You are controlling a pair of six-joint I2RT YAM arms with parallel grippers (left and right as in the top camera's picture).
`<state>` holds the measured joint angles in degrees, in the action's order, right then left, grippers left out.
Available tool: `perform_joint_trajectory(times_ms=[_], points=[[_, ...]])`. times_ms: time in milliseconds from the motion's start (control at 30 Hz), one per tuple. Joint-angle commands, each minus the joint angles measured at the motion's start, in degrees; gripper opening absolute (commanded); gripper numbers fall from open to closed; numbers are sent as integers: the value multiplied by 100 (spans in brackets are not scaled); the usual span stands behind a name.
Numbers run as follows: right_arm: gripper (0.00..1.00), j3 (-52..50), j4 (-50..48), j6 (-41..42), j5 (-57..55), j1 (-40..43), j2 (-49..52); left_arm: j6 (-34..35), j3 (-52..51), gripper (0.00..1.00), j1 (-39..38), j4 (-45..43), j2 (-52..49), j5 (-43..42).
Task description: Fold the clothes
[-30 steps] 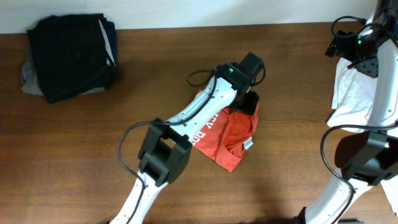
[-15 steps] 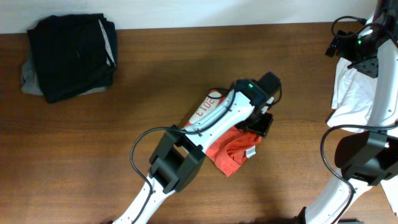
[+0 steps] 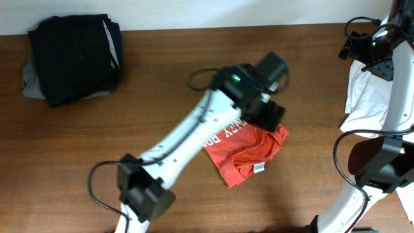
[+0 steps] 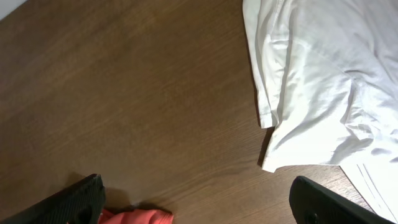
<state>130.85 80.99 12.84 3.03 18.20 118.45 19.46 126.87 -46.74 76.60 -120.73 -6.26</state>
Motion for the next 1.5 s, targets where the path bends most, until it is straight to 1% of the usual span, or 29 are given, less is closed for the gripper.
perform_joint_trajectory(times_ms=[0, 33, 67, 100, 167, 200, 233, 267, 333, 367, 467, 500, 733, 767, 833, 867, 900, 967, 1000, 1067, 1100, 1133, 1167, 1200, 1233, 1267, 1300, 1467], points=[[98, 59, 4, -17, 13, 20, -2, -417, -15, 99, 1117, 177, -107, 323], [98, 59, 4, -17, 13, 20, -2, -485, -22, 99, 1563, 219, -164, 205], [98, 59, 4, -17, 13, 20, -2, -901, -22, 99, 2009, 203, -240, -256], [98, 59, 4, -17, 13, 20, -2, -1506, -22, 99, 2490, 190, -407, -1029], [98, 59, 4, -17, 13, 20, -2, -2297, -24, 99, 3101, 326, -813, -2487], [98, 59, 4, -17, 13, 20, -2, -2570, -24, 99, 3254, 431, -962, -2942], [98, 59, 4, -17, 13, 20, -2, -3032, -24, 99, 3471, 664, -1281, -3657], [98, 59, 4, -17, 13, 20, -2, -3351, -24, 99, 3576, 833, -1495, -4046], [98, 59, 4, -17, 13, 20, -2, -3633, -24, 99, 3641, 966, -1908, -4242], [98, 59, 4, -17, 13, 20, -2, -3663, -24, 99, 3595, 964, -2114, -4249], [98, 59, 4, -17, 13, 20, -2, -4194, -24, 100, 3279, 942, -2597, -4662], [98, 59, 4, -17, 13, 20, -2, -4232, -24, 99, 3161, 911, -2706, -4715], [98, 59, 4, -17, 13, 20, -2, -4232, -24, 99, 2450, 765, -3316, -4690], [98, 59, 4, -17, 13, 20, -2, -4229, -24, 98, 2382, 739, -3340, -4690], [98, 59, 4, -17, 13, 20, -2, -4225, -24, 56, 2297, 667, -3340, -4625], [98, 59, 4, -17, 13, 20, -2, -4177, -24, 37, 2288, 658, -3340, -4500], [98, 59, 4, -17, 13, 20, -2, -4054, -24, 23, 2288, 658, -3340, -4352], [98, 59, 4, -17, 13, 20, -2, -3587, -24, 3, 2293, 623, -3340, -3832], [99, 59, 4, -17, 13, 20, -2, -3401, -24, 1, 2293, 544, -3340, -3582], [98, 59, 4, -17, 13, 20, -2, -2935, -24, 1, 2293, 317, -3340, -3121], [99, 59, 4, -17, 13, 20, -2, -2415, -7, 1, 2330, 94, -3340, -2562], [98, 59, 4, -20, 13, 20, -2, -2205, 17, 1, 2371, 9, -3340, -2258], [98, 59, 4, -17, 13, 20, -2, -2024, 76, 1, 2474, -129, -3340, -1668], [98, 59, 4, -17, 13, 20, -2, -2006, 299, 1, 2833, -186, -3340, -426], [98, 59, 4, -17, 13, 20, -2, -2006, 376, 1, 2940, -201, -3340, -144], [98, 59, 4, -17, 13, 20, -2, -2006, 424, 1, 3018, -225, -3340, 17], [98, 59, 4, -17, 13, 20, -2, -2006, 581, 1, 3270, -310, -3340, 308], [98, 59, 4, -17, 13, 20, -2, -1746, 1058, 1, 4140, -907, -3340, 243]])
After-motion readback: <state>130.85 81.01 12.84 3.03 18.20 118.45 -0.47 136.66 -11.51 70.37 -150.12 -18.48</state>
